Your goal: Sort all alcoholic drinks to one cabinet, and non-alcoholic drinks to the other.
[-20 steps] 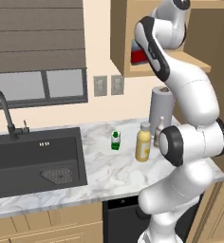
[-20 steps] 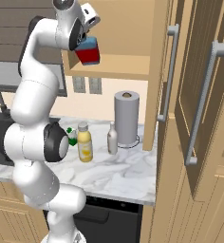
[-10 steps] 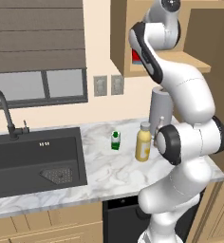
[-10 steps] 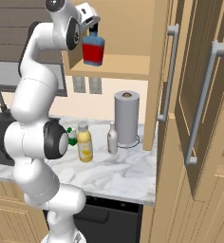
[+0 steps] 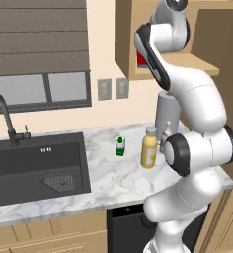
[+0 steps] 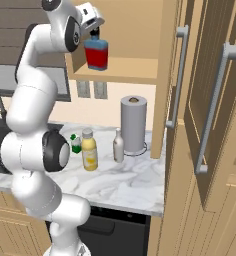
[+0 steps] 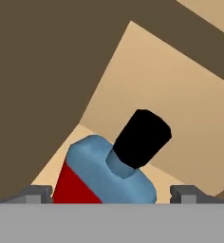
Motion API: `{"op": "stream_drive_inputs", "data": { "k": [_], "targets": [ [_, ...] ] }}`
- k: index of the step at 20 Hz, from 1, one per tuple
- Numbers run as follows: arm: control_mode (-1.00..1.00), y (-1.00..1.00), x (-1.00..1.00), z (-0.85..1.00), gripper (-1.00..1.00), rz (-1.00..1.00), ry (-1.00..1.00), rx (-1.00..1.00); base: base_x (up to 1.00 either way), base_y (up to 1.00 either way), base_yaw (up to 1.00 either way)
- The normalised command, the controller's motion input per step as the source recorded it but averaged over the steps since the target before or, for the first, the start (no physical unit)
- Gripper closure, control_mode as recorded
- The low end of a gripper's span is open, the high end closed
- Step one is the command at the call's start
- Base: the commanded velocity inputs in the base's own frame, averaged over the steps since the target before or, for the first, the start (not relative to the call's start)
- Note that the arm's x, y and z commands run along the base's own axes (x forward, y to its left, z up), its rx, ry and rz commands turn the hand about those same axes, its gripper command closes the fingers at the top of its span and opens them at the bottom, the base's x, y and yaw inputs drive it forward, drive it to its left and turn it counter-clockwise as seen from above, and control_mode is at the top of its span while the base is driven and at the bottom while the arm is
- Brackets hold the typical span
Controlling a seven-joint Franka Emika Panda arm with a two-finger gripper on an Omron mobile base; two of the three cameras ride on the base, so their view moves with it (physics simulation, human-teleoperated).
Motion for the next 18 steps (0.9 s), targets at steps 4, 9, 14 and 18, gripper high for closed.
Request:
{"op": "stream_drive_inputs", "data": {
  "k": [4,9,14,18],
  "targets": [
    [-1.0,0.01,-0.69,-0.14,-1.0,-0.12,0.0,0.06,0.0,0.0,0.0],
    [-1.0,0.0,-0.89,-0.32,-1.0,-0.17,0.0,0.02,0.0,0.0,0.0],
    [-1.0,-0.02,-1.0,-0.68,-1.0,-0.17,0.0,0.06,0.0,0.0,0.0],
    [-1.0,-0.25,-1.0,-0.76,-1.0,-0.19,0.0,0.28,0.0,0.0,0.0]
  ]
}}
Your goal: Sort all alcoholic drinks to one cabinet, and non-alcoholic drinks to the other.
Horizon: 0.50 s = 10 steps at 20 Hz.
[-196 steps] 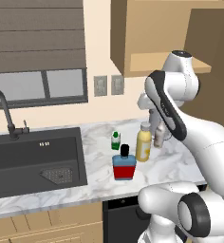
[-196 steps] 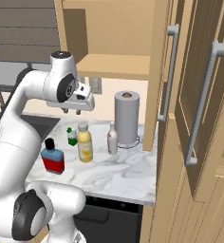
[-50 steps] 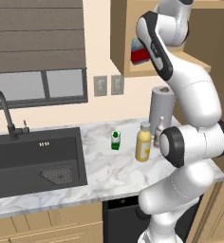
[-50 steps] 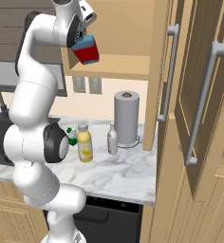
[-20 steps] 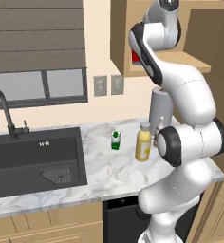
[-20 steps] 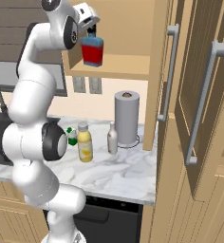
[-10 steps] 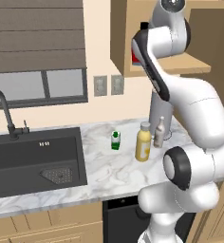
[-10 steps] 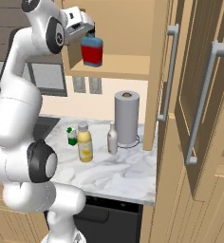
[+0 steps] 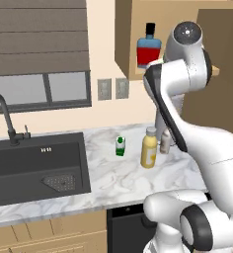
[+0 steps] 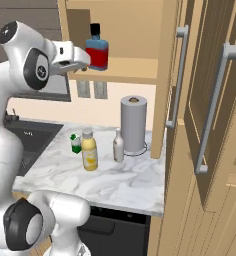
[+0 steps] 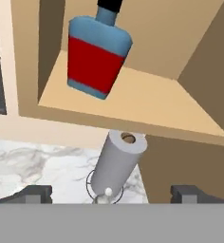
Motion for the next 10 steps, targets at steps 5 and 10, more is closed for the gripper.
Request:
{"op": "stream_drive_inputs", "data": {
  "k": [5,10],
  "targets": [
    [-1.0,-0.46,-0.85,-0.8,-1.0,-0.2,0.05,0.33,0.0,0.0,0.0],
    [-1.0,-0.45,-0.23,-0.85,-1.0,-0.15,0.14,0.34,0.0,0.0,0.0]
  ]
}}
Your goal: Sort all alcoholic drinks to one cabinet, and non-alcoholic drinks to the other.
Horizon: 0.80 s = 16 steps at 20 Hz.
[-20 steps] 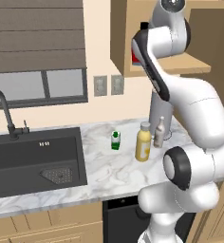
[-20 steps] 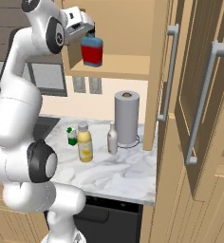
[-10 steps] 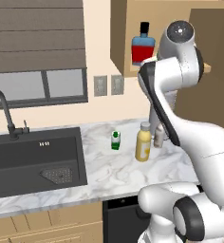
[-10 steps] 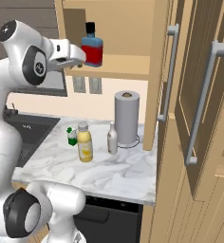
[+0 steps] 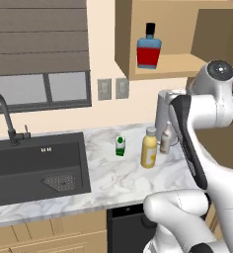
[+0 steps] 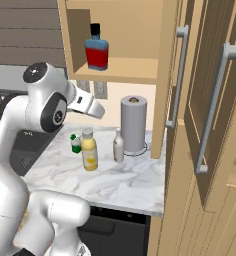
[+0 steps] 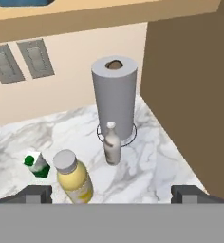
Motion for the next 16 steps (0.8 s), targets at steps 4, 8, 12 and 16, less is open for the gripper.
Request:
{"op": "stream_drive_inputs", "data": {
  "k": [4,8,12,16],
  "targets": [
    [-1.0,-0.33,0.03,-0.77,-1.0,-0.02,0.12,0.28,0.0,0.0,0.0],
    [-1.0,-0.05,0.35,-0.56,-1.0,0.0,0.01,0.07,0.0,0.0,0.0],
    [-1.0,-0.01,0.32,-0.59,-1.0,0.0,0.0,0.0,0.0,0.0,0.0],
    [-1.0,-0.04,0.18,-0.48,-1.0,0.01,0.0,0.0,0.0,0.0,0.0]
  ]
}}
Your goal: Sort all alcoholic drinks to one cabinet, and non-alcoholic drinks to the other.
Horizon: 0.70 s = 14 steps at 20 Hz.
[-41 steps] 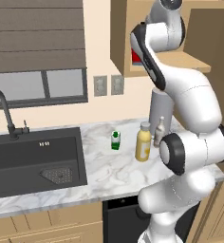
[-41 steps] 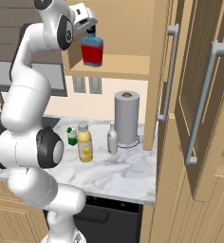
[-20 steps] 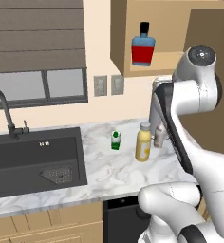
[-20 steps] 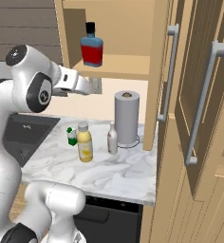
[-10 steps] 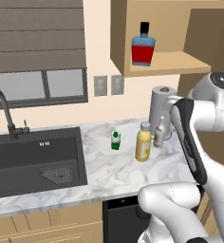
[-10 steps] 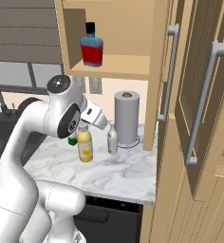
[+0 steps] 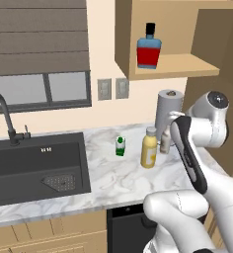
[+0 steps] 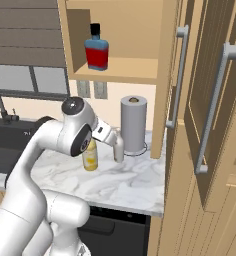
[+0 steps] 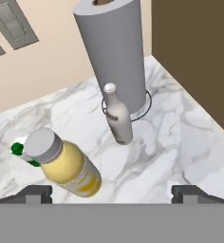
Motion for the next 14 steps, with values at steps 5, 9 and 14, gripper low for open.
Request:
{"op": "stream_drive_inputs", "data": {
  "k": [5,9,14],
  "targets": [
    [-1.0,-0.12,0.08,-0.38,-1.0,0.01,0.01,0.0,0.0,0.0,0.0],
    [-1.0,-0.04,0.11,-0.26,-1.0,0.01,0.02,0.0,0.0,0.0,0.0],
    [-1.0,-0.06,0.2,-0.1,-1.0,0.01,0.0,0.0,0.0,0.0,0.0]
  ]
}}
